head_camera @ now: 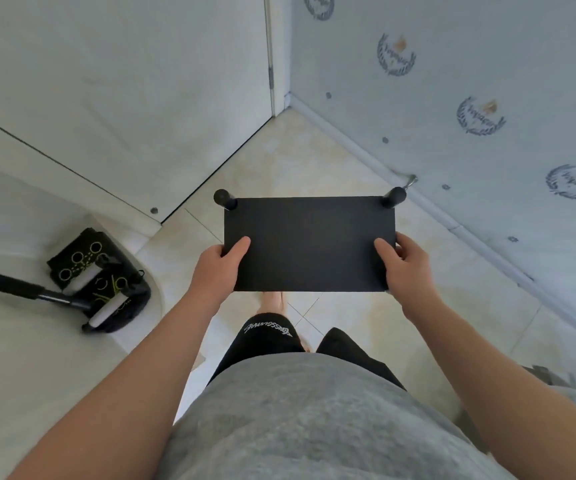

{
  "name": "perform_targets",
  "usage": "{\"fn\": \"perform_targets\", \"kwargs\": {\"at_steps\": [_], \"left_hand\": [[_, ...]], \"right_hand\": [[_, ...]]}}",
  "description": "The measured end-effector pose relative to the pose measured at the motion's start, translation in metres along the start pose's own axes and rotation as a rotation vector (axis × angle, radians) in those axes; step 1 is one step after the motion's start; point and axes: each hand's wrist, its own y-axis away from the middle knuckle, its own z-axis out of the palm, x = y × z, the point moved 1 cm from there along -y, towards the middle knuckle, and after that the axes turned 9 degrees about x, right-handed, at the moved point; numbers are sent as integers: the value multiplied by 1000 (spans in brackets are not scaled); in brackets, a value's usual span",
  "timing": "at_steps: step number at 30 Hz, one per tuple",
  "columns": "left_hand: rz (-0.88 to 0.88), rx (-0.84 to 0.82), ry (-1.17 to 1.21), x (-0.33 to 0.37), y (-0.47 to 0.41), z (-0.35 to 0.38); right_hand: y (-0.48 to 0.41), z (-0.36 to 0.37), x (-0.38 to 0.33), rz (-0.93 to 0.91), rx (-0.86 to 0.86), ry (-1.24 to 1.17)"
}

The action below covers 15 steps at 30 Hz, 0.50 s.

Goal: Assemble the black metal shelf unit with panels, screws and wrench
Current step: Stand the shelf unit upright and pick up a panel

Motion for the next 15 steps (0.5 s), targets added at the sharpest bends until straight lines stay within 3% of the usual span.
{"fn": "perform_targets", "kwargs": {"at_steps": [15], "left_hand": [[109, -171, -194, 233, -193, 60]], "right_hand": [[-167, 54, -144, 120, 199, -147]]}}
